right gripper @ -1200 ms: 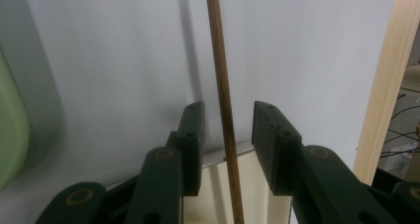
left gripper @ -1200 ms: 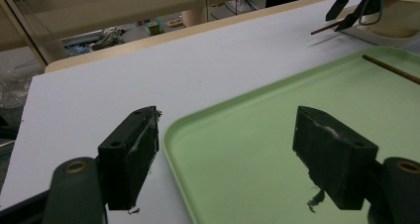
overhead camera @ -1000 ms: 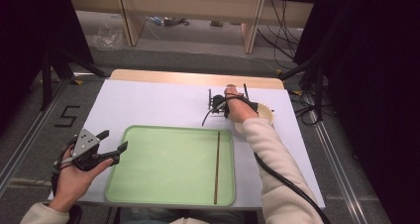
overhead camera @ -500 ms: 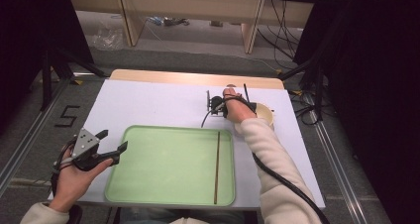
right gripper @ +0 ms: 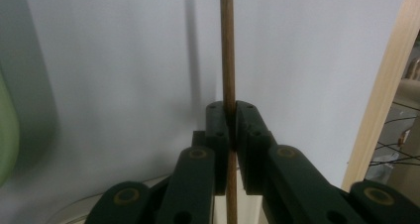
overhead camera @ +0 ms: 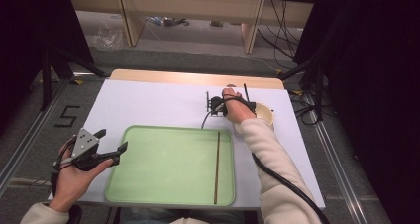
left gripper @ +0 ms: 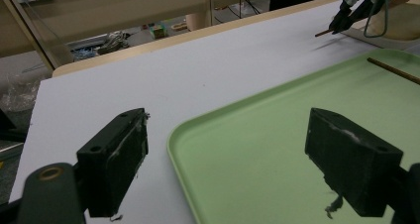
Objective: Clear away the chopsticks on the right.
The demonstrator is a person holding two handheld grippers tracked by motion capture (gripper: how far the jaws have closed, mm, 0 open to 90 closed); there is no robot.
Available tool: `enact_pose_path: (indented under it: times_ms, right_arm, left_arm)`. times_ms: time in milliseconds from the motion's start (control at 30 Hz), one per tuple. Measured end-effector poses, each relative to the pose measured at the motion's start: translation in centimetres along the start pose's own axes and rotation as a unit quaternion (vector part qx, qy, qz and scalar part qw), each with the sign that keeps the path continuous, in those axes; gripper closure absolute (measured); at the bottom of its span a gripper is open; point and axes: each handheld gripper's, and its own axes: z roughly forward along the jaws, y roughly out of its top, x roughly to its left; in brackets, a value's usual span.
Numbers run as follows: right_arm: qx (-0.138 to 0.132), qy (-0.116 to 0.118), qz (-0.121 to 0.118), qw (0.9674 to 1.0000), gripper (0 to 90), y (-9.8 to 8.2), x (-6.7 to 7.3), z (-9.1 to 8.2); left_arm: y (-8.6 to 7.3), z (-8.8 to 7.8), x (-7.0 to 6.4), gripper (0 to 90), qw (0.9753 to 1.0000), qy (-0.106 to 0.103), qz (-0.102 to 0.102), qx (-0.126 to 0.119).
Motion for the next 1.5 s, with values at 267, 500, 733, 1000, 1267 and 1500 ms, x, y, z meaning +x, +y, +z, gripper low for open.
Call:
enact_pose_path:
  times_ms: [267,500,733,1000,1267,1500]
  right_arm:
    - [-0.022,-0.038,-0.016,0.9989,87.2,-0.1,-0.5,-0.7]
    - [-0.053,-0.067,0.015,0.9962,87.2,-0.2,-1.1,-2.5]
    - [-0.082,-0.101,0.004,0.9914,87.2,0.1,-1.8,-4.7]
    - [-0.119,-0.134,0.031,0.9834,87.3,0.2,-2.0,-7.1]
    - [-0.169,-0.160,0.078,0.9693,87.4,-0.3,-2.2,-9.0]
    - [-0.203,-0.159,0.120,0.9587,87.4,-0.5,-2.4,-10.4]
  left_arm:
    - [0.0,0.0,0.0,16.2,1.0000,0.000,0.000,0.001]
    - [0.0,0.0,0.0,16.2,1.0000,0.001,0.001,-0.004]
    - [0.1,-0.1,0.0,16.2,1.0000,0.000,0.003,-0.007]
    - [0.1,-0.1,0.0,16.3,0.9999,0.000,0.005,-0.009]
    - [0.1,-0.1,-0.1,16.4,0.9999,-0.002,0.006,-0.011]
    - [0.1,-0.1,-0.1,16.5,0.9999,-0.002,0.006,-0.011]
